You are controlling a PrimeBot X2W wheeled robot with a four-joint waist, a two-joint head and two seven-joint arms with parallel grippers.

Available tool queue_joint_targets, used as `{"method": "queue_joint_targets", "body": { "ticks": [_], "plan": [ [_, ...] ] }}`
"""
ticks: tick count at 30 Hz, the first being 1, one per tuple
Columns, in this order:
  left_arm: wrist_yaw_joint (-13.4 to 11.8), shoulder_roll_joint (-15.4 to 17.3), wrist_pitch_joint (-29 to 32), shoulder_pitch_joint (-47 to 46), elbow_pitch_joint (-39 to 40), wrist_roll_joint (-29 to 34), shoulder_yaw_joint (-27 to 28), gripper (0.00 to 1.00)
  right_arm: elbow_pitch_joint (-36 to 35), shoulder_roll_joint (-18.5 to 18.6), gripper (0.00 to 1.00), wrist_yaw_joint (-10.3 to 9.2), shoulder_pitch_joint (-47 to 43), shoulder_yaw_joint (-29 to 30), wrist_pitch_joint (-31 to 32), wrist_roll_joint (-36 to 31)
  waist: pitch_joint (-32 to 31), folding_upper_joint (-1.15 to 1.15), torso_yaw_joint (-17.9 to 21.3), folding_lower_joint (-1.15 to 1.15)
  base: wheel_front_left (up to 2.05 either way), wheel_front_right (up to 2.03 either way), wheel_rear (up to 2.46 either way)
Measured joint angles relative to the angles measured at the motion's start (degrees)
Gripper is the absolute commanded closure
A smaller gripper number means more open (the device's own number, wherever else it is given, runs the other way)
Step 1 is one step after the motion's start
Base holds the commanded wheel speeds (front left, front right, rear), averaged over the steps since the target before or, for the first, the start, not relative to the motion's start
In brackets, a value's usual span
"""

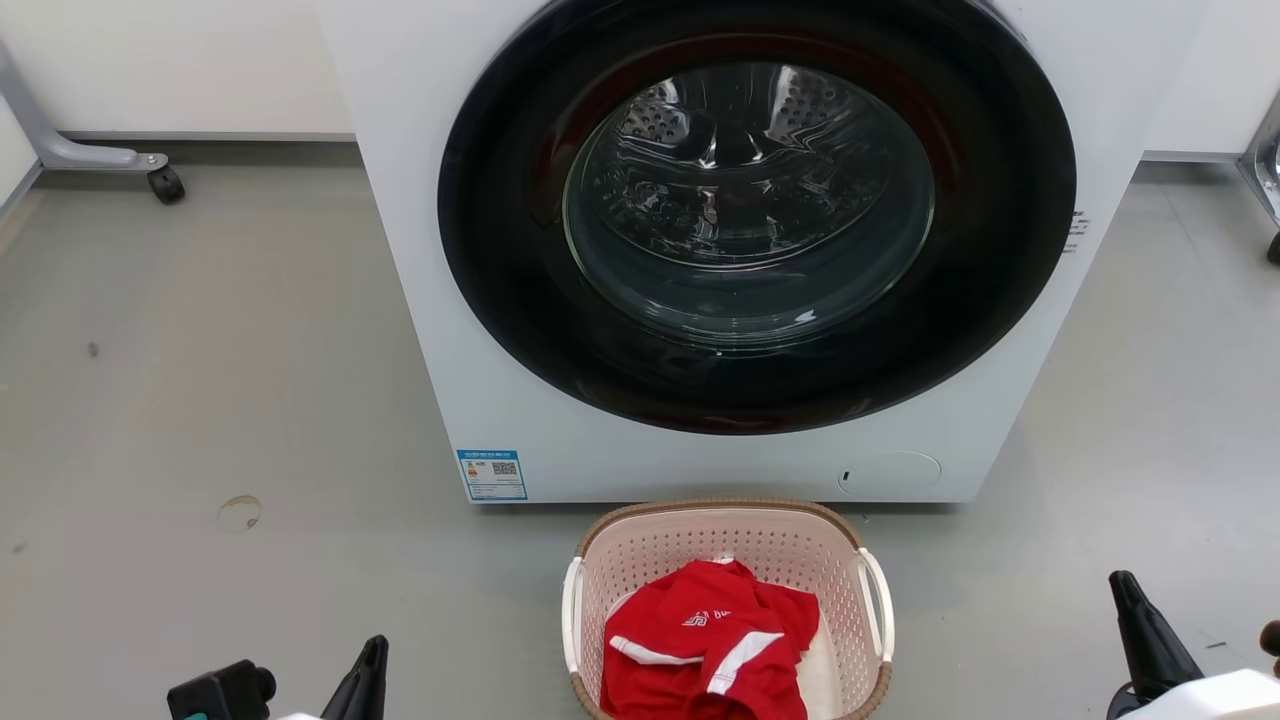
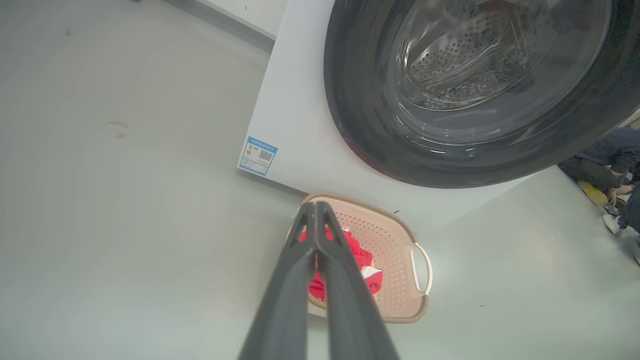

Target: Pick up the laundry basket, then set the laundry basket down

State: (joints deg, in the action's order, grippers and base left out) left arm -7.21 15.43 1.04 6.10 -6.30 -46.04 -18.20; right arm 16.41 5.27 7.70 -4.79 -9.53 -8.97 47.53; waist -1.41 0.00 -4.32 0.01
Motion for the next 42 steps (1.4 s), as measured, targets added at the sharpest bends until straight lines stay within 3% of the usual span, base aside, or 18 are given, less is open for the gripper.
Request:
{"method": "queue_joint_targets", "body": {
  "ticks": [42],
  "plan": [
    [6.6,-5.7,2.0,-4.3,-4.1,-22.0,10.1,1.0,-0.3,-1.5,1.0,-0.05,3.6,7.5,6.8,21.1,0.8,0.0,2.1,-0.01,0.0,0.0,0.0]
  ]
}}
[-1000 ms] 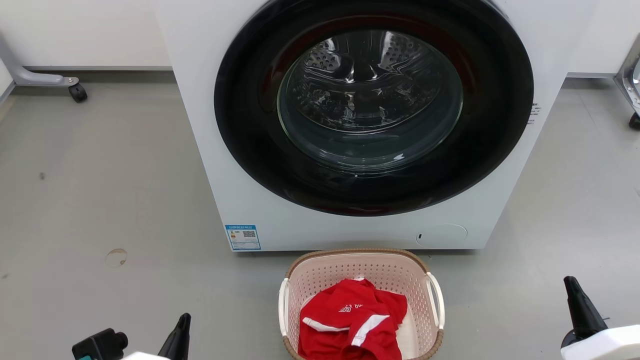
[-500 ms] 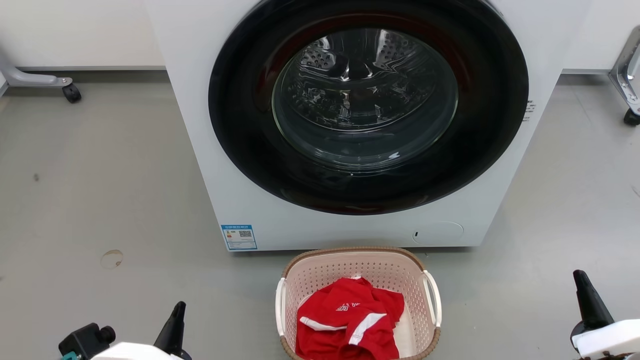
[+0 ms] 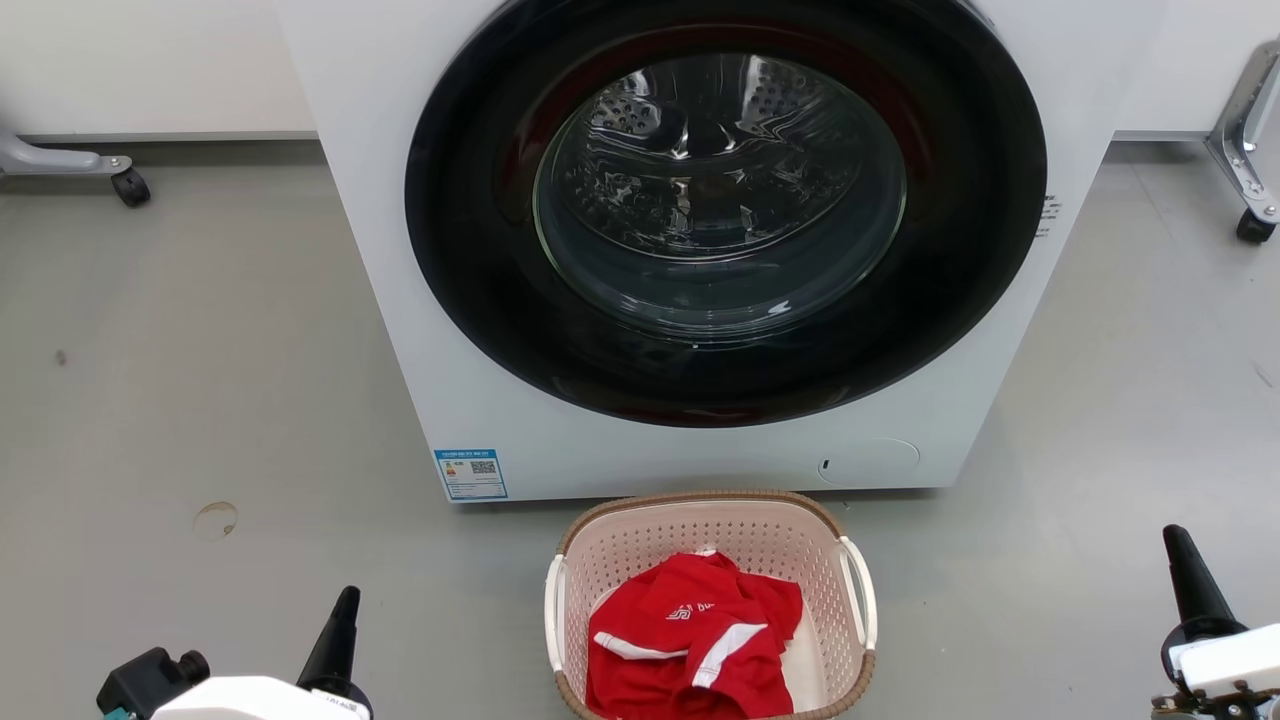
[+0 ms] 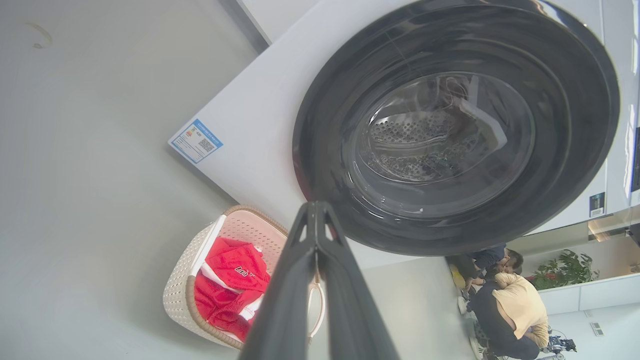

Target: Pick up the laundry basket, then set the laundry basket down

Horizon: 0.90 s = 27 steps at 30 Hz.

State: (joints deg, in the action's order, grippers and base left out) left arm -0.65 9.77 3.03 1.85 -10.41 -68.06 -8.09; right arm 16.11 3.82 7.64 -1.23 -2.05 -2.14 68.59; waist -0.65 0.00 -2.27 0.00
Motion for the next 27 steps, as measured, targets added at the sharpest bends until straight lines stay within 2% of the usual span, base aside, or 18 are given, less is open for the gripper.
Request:
{"method": "queue_joint_targets", "body": {
  "ticks": [27],
  "plan": [
    [4.0,-3.6,1.4,-2.3,-2.6,-13.0,6.4,1.0,-0.2,-1.0,1.0,-0.01,2.4,4.9,4.2,12.8,0.4,0.0,1.2,0.0,0.0,0.0,0.0]
  ]
}}
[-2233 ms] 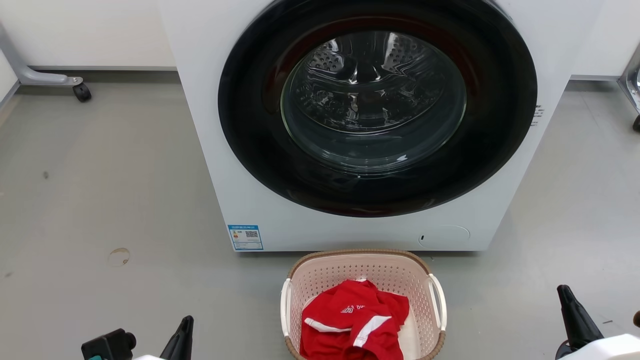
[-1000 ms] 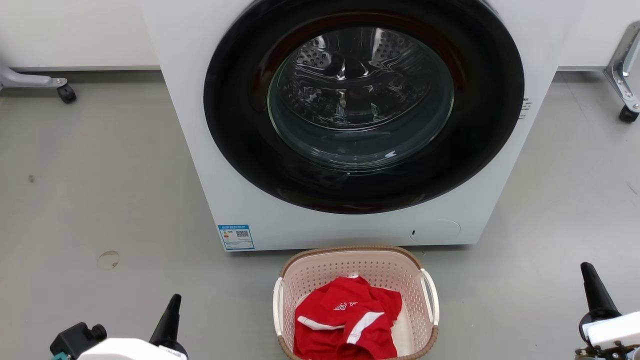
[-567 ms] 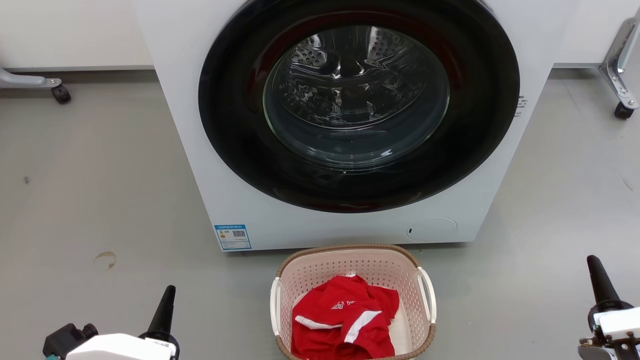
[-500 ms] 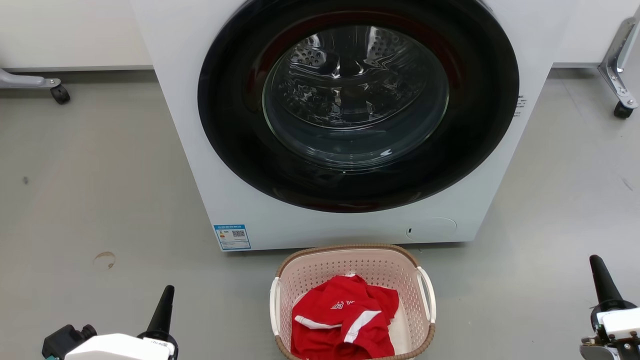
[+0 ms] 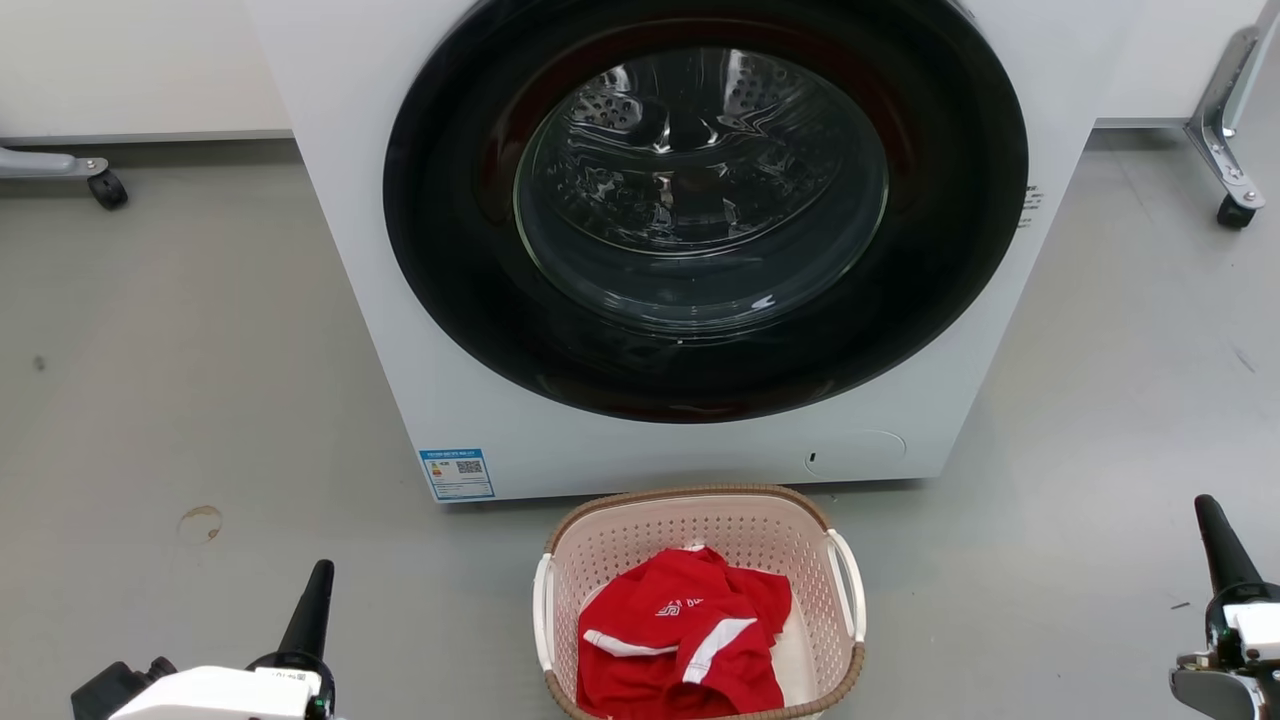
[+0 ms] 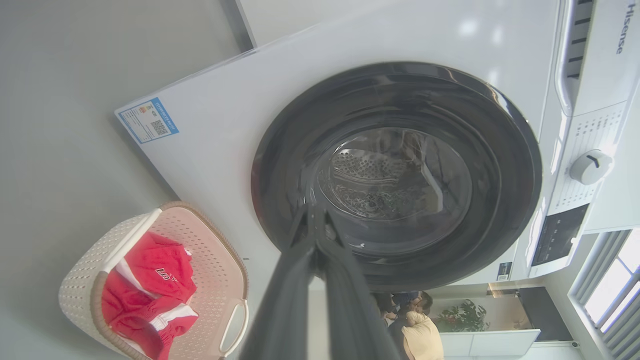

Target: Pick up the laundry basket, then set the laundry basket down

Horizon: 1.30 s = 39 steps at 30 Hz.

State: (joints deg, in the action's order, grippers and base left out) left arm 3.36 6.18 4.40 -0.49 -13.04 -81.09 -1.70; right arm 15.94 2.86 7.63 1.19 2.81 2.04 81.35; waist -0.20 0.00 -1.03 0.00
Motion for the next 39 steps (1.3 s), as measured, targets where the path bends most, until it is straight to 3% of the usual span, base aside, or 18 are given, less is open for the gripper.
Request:
{"method": "queue_joint_targets", "body": {
  "ticks": [22,39],
  "plan": [
    [3.5,-3.2,1.2,-2.5,-2.2,-11.0,5.4,1.0,-0.1,-0.9,1.0,-0.42,2.0,3.9,3.5,10.7,0.4,0.0,1.0,0.0,0.0,0.0,0.0],
    [3.5,-3.4,1.3,-2.5,-2.3,-11.2,5.8,1.0,-0.2,-1.0,1.0,-0.42,2.2,4.0,3.6,10.9,0.4,0.0,1.0,0.0,0.0,0.0,0.0]
  ]
}}
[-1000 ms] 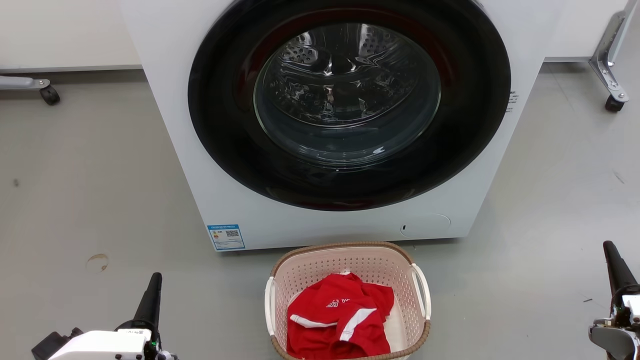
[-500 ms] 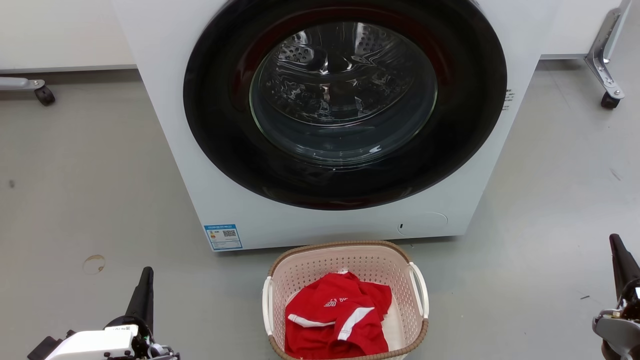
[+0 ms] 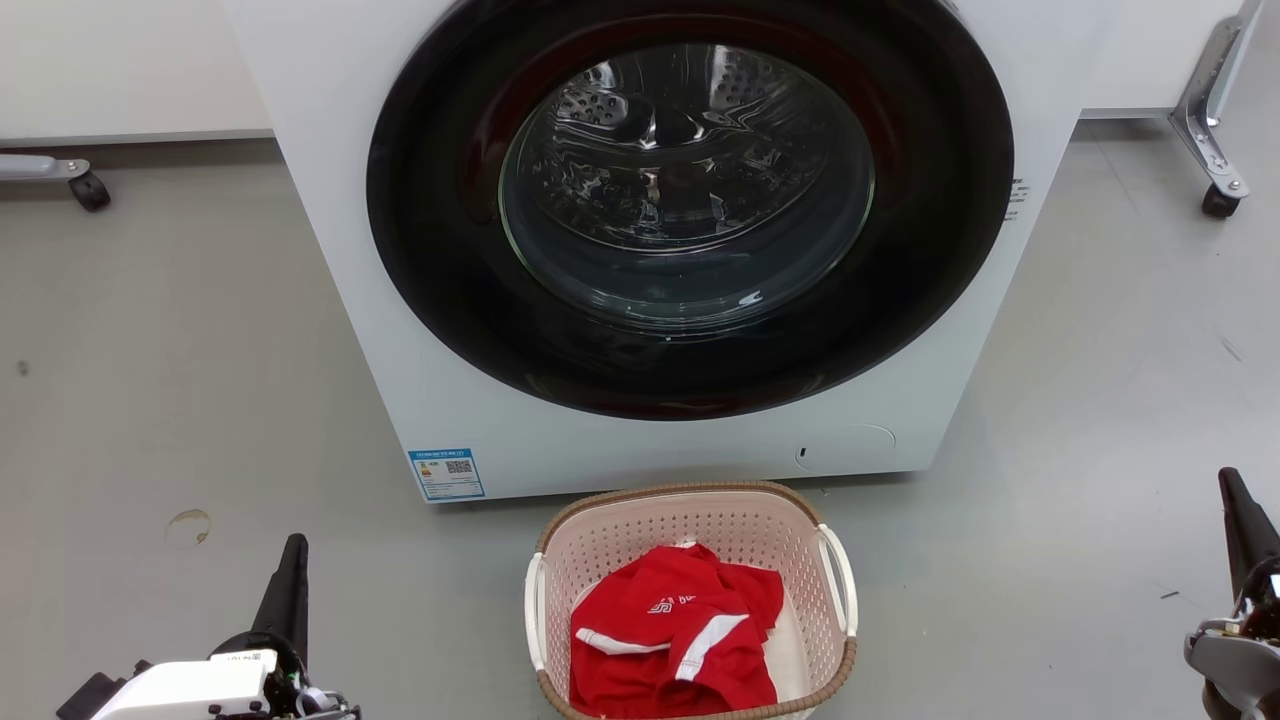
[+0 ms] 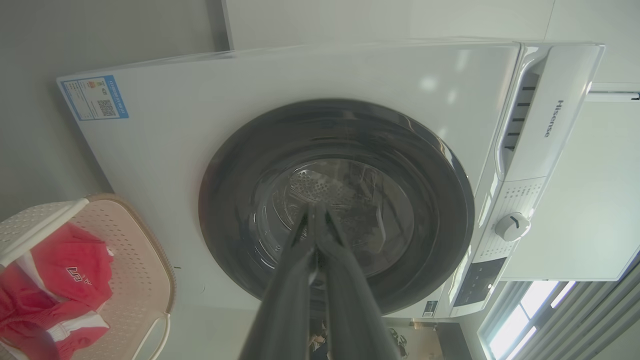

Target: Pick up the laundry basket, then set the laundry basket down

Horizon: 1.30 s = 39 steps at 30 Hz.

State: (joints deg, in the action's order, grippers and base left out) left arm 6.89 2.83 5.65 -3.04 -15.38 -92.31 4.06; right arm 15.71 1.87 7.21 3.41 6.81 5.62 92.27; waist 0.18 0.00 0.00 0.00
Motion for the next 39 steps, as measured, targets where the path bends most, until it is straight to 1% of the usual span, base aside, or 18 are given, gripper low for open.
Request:
{"method": "queue_joint_targets", "body": {
  "ticks": [39],
  "plan": [
    [0.0,-0.1,0.2,0.0,0.0,0.0,0.2,1.0,0.0,-0.3,1.0,0.0,0.0,0.2,0.4,0.0,0.0,0.0,0.0,0.0,0.0,0.0,0.0]
  ]
}}
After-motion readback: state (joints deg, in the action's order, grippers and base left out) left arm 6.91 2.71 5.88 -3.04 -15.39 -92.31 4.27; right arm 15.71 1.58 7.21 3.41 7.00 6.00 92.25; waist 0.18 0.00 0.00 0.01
